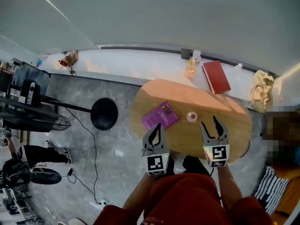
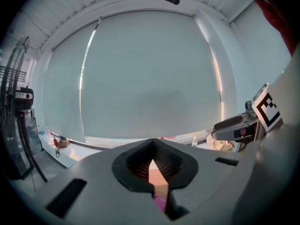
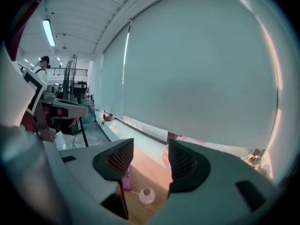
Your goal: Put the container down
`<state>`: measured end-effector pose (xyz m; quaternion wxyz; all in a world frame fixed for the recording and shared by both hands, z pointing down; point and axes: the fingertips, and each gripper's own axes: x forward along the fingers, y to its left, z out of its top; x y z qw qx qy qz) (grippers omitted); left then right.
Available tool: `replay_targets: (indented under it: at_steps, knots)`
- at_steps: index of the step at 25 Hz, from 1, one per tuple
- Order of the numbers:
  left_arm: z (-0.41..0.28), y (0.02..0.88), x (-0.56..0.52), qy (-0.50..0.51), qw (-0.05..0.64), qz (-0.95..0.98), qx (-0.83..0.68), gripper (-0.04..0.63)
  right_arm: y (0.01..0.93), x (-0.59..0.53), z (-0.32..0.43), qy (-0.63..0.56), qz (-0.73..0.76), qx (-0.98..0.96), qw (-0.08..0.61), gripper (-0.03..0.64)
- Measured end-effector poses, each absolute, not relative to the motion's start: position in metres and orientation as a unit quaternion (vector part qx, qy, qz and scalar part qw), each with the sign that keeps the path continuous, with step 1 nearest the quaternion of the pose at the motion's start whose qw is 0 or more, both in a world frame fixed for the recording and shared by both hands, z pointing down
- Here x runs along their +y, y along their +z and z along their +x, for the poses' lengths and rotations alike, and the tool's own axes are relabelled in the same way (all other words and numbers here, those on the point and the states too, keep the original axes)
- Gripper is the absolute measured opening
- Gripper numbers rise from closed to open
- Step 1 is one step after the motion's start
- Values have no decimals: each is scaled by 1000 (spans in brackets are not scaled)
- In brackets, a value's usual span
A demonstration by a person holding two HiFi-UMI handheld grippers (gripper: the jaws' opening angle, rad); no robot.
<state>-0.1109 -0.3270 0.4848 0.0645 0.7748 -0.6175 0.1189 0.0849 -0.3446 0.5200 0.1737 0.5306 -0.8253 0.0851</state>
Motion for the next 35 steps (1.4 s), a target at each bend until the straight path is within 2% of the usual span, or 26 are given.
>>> replay_targets:
  at_steps: [4,10,15,29,35]
  knots:
    - [-113,447,-329,99,26,792,-601,6,470,-345,84,54,553,-818,147,229]
    - [-120,382,-338,68,-83,805,-583,6,403,-344,79,1,573,-812,105,227]
    - [-130,353,-343,25,-70,805,-588,6,365,-343,80,-28,590,-803,77,227]
    - [-129,336,-349,17,-84,813,-576,6,349,-349,76,-32,606,-793,51,222]
    - [-127,342,-348,21,-77,810,-581,6,351,-350,75,-32,600,-797,57,175]
